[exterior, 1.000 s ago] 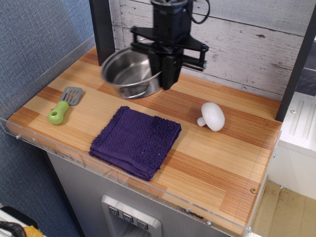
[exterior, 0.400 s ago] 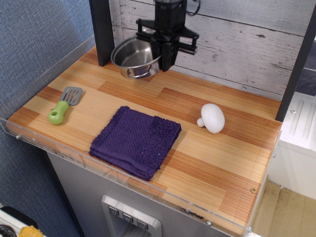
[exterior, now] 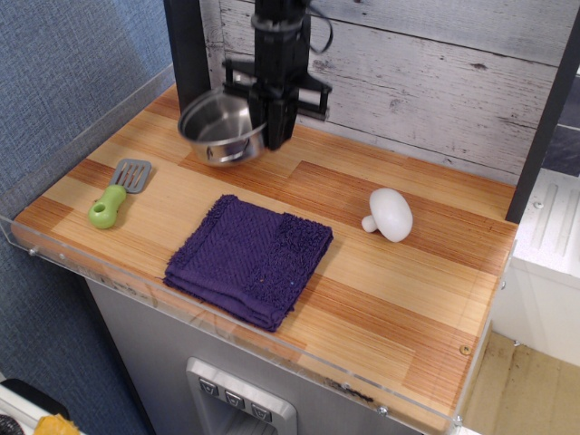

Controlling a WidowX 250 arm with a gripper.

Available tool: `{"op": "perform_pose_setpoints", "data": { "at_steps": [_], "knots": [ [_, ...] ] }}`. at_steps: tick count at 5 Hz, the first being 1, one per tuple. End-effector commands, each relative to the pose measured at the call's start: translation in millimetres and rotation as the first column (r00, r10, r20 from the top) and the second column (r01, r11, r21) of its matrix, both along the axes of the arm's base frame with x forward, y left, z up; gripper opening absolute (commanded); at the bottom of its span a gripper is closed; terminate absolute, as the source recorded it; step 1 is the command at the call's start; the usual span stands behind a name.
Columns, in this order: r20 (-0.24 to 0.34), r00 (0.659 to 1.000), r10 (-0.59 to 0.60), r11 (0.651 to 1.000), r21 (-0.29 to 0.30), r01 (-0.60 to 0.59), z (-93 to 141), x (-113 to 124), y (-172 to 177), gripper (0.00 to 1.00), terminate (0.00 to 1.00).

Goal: Place the pot near the top-left corner of the cloth.

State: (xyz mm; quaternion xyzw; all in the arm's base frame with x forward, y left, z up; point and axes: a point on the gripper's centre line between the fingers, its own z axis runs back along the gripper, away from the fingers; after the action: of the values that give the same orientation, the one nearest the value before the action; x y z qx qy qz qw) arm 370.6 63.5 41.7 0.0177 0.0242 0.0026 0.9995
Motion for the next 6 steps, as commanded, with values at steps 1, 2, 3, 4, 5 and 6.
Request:
{"op": "perform_pose_setpoints", "data": {
  "at_steps": [1,2,3,4,5,6],
  "knots": [
    [0.006,0.999,-0.033,0.999,0.001,0.033,-4,-13,-5,0.0,0.0],
    [-0.006,1.0,-0.02,1.0,-0.019,0.02,-18,-13,-3,0.0,0.0],
    [0.003,1.0,-0.013,1.0,-0.017,0.013,-26,-12,-3,0.0,0.0],
    [0.0,1.0,-0.018,1.0,-0.024,0.018,-29,-12,-6,1.0,0.0],
    [0.02,1.0,-0.022,0.999,-0.039,0.023,-21,-11,-13,1.0,0.0],
    [0.06,0.998,-0.033,0.999,-0.039,0.035,3,-13,-20,1.0,0.0]
  ]
}}
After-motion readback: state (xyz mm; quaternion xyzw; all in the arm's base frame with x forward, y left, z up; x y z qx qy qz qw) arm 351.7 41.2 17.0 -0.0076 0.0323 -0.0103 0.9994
